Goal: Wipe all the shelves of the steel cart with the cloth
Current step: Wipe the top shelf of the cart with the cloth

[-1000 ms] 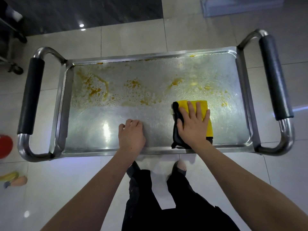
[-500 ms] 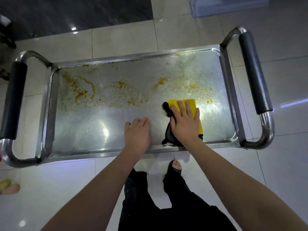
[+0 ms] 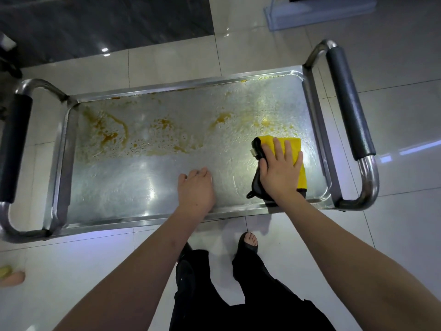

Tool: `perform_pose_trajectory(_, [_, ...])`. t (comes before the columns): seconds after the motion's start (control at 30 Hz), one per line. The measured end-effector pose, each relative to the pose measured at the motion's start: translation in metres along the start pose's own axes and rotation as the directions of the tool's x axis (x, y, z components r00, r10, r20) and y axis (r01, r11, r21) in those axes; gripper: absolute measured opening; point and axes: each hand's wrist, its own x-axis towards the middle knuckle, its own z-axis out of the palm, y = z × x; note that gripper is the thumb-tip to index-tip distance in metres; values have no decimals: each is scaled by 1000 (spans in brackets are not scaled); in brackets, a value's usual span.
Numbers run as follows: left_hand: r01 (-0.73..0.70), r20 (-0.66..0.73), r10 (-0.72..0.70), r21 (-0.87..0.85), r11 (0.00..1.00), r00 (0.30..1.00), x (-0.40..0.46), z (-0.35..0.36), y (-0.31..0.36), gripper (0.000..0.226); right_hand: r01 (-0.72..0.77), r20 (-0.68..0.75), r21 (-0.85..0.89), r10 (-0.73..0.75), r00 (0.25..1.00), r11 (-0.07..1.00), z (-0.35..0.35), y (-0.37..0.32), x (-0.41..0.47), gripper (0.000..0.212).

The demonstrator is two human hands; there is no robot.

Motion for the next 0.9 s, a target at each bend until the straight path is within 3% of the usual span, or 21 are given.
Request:
perform_pose_trajectory(0.23, [9, 76, -10, 10, 1000, 997, 4, -5, 5, 55, 194, 57, 11, -194, 979, 981, 16, -59, -11, 52])
perform_pose_trajectory(0.4, [11, 73, -13, 30, 999, 997, 0, -4, 8, 62, 256, 28, 7, -256, 966, 967, 14, -38, -6, 48])
perform_pose_trajectory(0.7, [22, 91, -25, 35, 999, 996, 0, -7, 10, 64, 12, 30, -52, -10, 1000, 999, -17, 58, 20, 46])
perform_pose_trajectory(0.9, [-34, 13, 33, 59, 998, 999, 3, -10, 21, 56, -38, -27, -27, 38, 999, 999, -9, 41, 17, 44])
